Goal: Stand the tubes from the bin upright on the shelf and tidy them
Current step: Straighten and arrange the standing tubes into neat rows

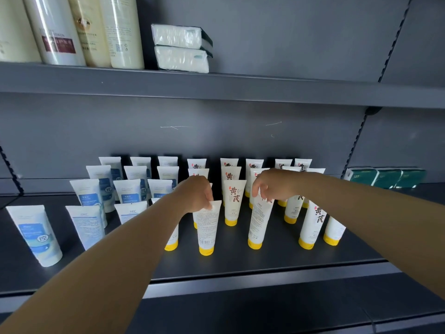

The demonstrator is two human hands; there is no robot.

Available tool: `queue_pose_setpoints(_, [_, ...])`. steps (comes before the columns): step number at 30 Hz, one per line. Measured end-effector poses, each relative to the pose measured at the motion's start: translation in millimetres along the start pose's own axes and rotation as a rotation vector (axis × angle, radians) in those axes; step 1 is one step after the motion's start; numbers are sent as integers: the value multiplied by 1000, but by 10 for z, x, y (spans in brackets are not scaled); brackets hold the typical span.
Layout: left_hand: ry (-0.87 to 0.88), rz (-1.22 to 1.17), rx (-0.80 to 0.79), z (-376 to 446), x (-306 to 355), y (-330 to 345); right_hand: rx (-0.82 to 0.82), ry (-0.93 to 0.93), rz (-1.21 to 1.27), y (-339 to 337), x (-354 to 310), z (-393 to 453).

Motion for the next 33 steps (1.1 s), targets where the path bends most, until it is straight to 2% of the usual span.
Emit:
queue_pose_setpoints(4, [0,-3,-4,27,-30,11,-5,-97,-149,8,-5,-7])
queue_pose_setpoints(14, [-23,-19,7,18,-23,-18,-8,-196,-131,113,-15,-6])
queue_pose_setpoints(20, [-86,20,-37,26,54,-30,58,-133,-157,79,163,-82])
queue_pose_setpoints(33, [-225,46,-30,216,252,11,72,-59,-147,130,449,-53])
Point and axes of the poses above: each hand's wrist, its own z-axis towards the middle knuckle, its own y-axis out of the palm, x = y × z, the point moved 8 cm from there along z, towards the middle knuckle, and after that the axes turned 7 degrees about -x, right-handed, at the moved point
